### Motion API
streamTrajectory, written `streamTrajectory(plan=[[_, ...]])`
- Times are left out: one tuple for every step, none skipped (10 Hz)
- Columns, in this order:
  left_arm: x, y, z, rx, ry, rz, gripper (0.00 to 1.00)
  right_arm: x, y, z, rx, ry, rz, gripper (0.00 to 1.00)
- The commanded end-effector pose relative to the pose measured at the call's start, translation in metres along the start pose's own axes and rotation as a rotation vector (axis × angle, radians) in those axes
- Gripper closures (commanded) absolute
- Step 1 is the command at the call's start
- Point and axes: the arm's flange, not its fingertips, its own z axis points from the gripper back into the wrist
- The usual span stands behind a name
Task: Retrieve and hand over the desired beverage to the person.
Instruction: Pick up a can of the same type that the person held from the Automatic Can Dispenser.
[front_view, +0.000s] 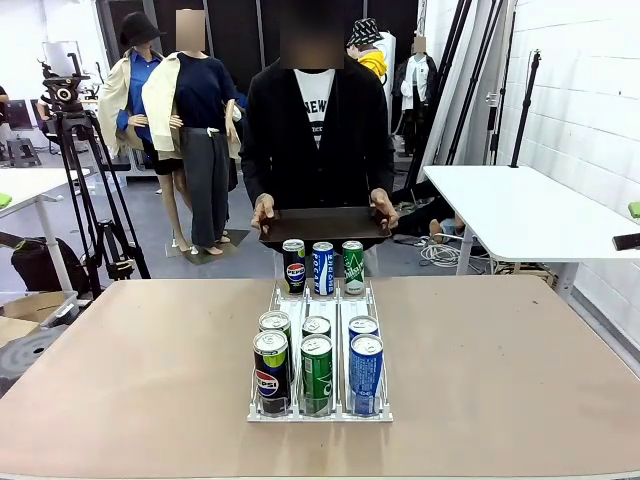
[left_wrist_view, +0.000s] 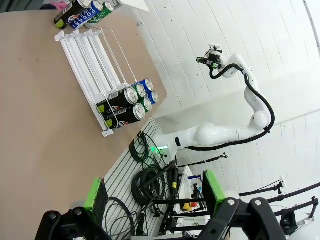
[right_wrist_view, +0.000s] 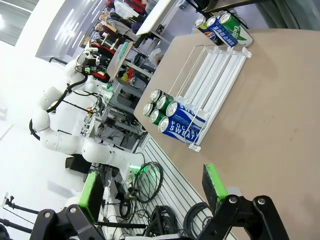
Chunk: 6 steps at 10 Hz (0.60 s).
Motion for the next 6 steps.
streamTrajectory(plan=[[-0.0037, -0.0027, -0.0013, 0.0, -0.007, -0.007, 0.0, -0.0021, 0.001, -0.0033, -0.016, -0.009, 0.005, 0.0], [-0.0037, -0.0027, -0.0013, 0.0, -0.007, -0.007, 0.0, -0.0021, 0.001, -0.0033, -0.016, -0.009, 0.005, 0.0], [-0.0037, -0.0027, -0.0013, 0.0, -0.007, -0.007, 0.0, -0.0021, 0.001, -0.0033, -0.016, -0.009, 0.005, 0.0], [-0.0037, -0.0027, -0.0013, 0.0, -0.007, -0.007, 0.0, -0.0021, 0.001, -0.0033, -0.016, -0.009, 0.005, 0.0], [-0.0037, -0.0027, -0.0013, 0.0, -0.007, -0.007, 0.0, -0.0021, 0.001, -0.0033, -0.016, -0.009, 0.005, 0.0], [-0.0037, -0.0027, -0.0013, 0.0, -0.007, -0.007, 0.0, -0.0021, 0.001, -0.0033, -0.016, -0.009, 0.005, 0.0]])
